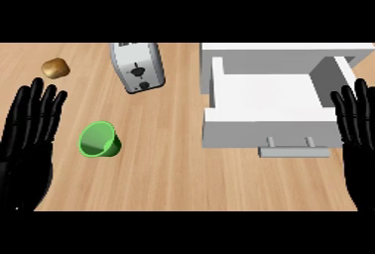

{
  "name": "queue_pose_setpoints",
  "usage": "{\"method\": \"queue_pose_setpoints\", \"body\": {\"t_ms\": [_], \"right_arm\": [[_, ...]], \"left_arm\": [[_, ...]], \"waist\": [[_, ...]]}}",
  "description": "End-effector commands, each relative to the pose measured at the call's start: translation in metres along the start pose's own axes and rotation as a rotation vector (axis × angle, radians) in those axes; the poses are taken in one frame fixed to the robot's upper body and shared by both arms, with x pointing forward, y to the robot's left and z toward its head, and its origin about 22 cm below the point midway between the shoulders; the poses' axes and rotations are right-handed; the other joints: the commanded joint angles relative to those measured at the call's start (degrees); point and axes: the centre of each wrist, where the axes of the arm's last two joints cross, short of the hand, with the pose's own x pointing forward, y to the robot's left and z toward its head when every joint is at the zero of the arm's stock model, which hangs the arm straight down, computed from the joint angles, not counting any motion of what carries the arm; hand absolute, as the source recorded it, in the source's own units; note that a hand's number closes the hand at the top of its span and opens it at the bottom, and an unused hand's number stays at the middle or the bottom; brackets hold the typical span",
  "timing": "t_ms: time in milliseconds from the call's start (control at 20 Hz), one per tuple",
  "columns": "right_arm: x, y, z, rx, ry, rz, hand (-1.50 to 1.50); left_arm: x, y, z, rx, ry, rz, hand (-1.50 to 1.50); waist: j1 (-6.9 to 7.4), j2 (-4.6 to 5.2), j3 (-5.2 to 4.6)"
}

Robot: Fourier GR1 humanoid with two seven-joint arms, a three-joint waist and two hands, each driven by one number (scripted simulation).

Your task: Pick up the cup, place it into the drawer and close the drawer

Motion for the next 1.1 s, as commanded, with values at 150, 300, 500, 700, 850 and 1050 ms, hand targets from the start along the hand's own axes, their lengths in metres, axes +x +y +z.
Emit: {"method": "queue_pose_setpoints", "body": {"t_ms": [150, 300, 500, 700, 850, 1050], "right_arm": [[0.001, -0.001, -0.004, 0.027, -0.026, -0.022, -1.5], [-0.003, 0.007, -0.006, 0.171, 0.087, -0.04, -1.5], [-0.013, 0.018, -0.015, 0.178, 0.122, -0.056, -1.5], [-0.019, -0.016, -0.022, 0.165, 0.117, -0.063, -1.5], [-0.018, -0.003, -0.042, 0.186, 0.122, -0.055, -1.5], [-0.032, 0.0, -0.048, 0.169, 0.08, -0.067, -1.5]], "left_arm": [[-0.012, 0.048, -0.008, -0.271, -0.065, 0.146, -1.5], [-0.037, 0.05, 0.009, -0.293, 0.178, 0.323, -1.5], [-0.062, 0.099, -0.006, -0.291, 0.186, 0.401, -1.5], [-0.09, 0.111, -0.02, -0.301, 0.234, 0.407, -1.5], [-0.101, 0.128, -0.013, -0.267, 0.282, 0.367, -1.5], [-0.131, 0.124, -0.025, -0.279, 0.325, 0.329, -1.5]], "waist": [[-0.23, -0.39, -0.55], [0.06, -0.08, -0.59], [-0.34, -0.08, -0.51], [-0.57, -0.33, -0.43], [-0.2, -0.4, -0.43], [-0.41, -0.26, -0.44]]}}
